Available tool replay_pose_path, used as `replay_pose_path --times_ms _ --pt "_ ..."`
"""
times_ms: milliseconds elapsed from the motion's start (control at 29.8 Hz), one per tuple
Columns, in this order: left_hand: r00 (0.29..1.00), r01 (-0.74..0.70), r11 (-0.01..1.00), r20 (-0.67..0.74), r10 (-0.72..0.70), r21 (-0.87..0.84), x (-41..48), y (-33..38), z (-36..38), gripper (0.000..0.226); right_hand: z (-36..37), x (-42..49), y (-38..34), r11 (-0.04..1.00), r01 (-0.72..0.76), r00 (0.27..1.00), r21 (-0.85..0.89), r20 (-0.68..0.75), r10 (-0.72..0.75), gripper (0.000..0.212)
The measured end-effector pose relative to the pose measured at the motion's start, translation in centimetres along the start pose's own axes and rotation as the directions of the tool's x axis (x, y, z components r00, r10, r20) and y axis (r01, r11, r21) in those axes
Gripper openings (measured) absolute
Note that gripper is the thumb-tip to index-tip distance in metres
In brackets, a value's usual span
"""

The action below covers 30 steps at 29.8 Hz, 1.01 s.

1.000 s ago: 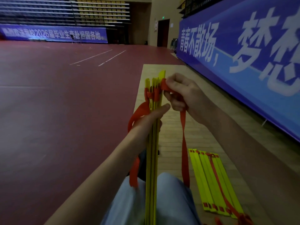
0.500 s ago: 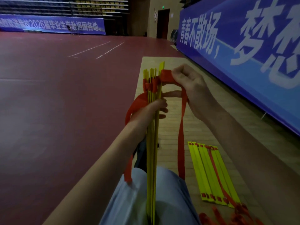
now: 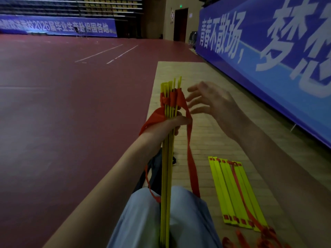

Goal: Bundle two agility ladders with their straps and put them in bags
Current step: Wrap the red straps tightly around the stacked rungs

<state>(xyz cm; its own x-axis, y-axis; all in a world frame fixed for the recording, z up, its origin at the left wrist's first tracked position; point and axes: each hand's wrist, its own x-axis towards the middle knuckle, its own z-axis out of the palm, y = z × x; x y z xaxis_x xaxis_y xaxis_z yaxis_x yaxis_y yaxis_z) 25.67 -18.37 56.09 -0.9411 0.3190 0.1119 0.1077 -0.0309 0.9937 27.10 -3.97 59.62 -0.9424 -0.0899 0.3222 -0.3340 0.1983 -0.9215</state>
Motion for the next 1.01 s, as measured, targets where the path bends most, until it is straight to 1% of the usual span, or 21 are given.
replay_pose_path --times_ms 67,101,168,202,235,302,370,437,504,571,672,706,806,840,874,907,974,1008 --pt "1.000 0.010 1.000 0.003 -0.010 0.024 0.4 -0.2 -0.1 0.020 -0.1 0.5 -0.3 1.000 0.005 1.000 -0.013 0.021 -0.004 0.027" --pt "1.000 0.007 1.000 0.006 -0.007 0.026 0.6 -0.2 0.0 0.018 -0.2 0.6 -0.3 1.000 -0.004 0.999 -0.031 0.052 0.006 0.028" --pt "1.000 -0.019 1.000 0.016 0.019 0.018 0.5 -0.2 -0.1 0.016 0.0 0.5 0.0 0.994 -0.047 0.990 -0.096 0.125 0.058 0.035" --pt "0.999 -0.035 0.999 0.024 0.034 0.013 0.5 -0.3 -0.2 0.013 0.0 0.3 0.3 0.991 -0.070 0.984 -0.118 0.155 0.088 0.035" --pt "0.999 -0.041 0.999 0.036 0.041 0.007 0.6 -0.4 -0.3 0.011 0.0 0.0 0.8 0.989 -0.081 0.979 -0.122 0.176 0.102 0.030" --pt "0.998 -0.024 0.999 0.052 0.026 -0.028 0.8 -0.7 -0.7 0.016 0.1 -0.4 1.7 0.996 -0.068 0.983 -0.050 0.165 0.075 0.017" --pt "0.996 0.012 0.995 0.084 -0.004 -0.102 1.1 -0.8 -1.0 0.020 -0.3 -0.4 2.1 0.995 -0.019 0.995 0.102 0.095 0.010 0.014" --pt "0.988 0.037 0.984 0.154 -0.010 -0.173 1.2 -1.0 -1.2 0.020 -0.8 -0.1 1.7 0.977 0.027 0.998 0.211 0.046 -0.038 0.012" --pt "0.969 0.054 0.975 0.248 0.001 -0.215 1.2 -1.0 -1.5 0.024 -1.2 0.5 1.0 0.977 0.080 0.995 0.197 0.034 -0.089 0.015" --pt "0.926 0.076 0.958 0.376 0.034 -0.275 1.4 -0.7 -1.7 0.027 -1.5 1.2 -0.1 0.985 0.131 0.990 0.110 0.046 -0.136 0.017" --pt "0.825 0.172 0.912 0.561 0.074 -0.373 1.5 -0.3 -1.4 0.024 -1.5 2.3 -1.1 0.989 0.150 0.982 0.009 0.112 -0.150 0.014" --pt "0.793 0.208 0.896 0.604 0.081 -0.393 1.5 -0.3 -1.2 0.024 -1.6 2.5 -1.1 0.991 0.130 0.980 -0.004 0.155 -0.128 0.018" --pt "0.690 0.285 0.849 0.710 0.141 -0.445 1.9 -0.6 -0.6 0.029 -1.5 2.5 -1.0 0.998 0.052 0.937 0.032 0.345 -0.060 0.042" --pt "0.682 0.295 0.841 0.716 0.147 -0.453 2.1 -0.8 -0.5 0.030 -1.2 2.3 -1.1 0.998 0.058 0.933 0.024 0.355 -0.063 0.039" --pt "0.708 0.290 0.842 0.694 0.132 -0.455 2.3 -1.2 -0.5 0.032 -0.9 2.2 -1.0 0.997 0.083 0.946 -0.005 0.314 -0.077 0.029" --pt "0.758 0.275 0.852 0.646 0.093 -0.445 2.4 -1.5 -0.5 0.038 -0.6 2.1 -1.1 0.994 0.101 0.964 -0.035 0.252 -0.089 0.018" --pt "0.887 0.201 0.912 0.462 -0.015 -0.357 2.0 -1.8 -0.5 0.053 -0.3 2.0 -1.2 0.992 0.108 0.986 -0.057 0.130 -0.100 0.017" --pt "0.939 0.166 0.947 0.338 -0.066 -0.276 1.7 -2.1 -0.4 0.053 -0.3 2.1 -1.1 0.990 0.116 0.990 -0.075 0.088 -0.109 0.017"
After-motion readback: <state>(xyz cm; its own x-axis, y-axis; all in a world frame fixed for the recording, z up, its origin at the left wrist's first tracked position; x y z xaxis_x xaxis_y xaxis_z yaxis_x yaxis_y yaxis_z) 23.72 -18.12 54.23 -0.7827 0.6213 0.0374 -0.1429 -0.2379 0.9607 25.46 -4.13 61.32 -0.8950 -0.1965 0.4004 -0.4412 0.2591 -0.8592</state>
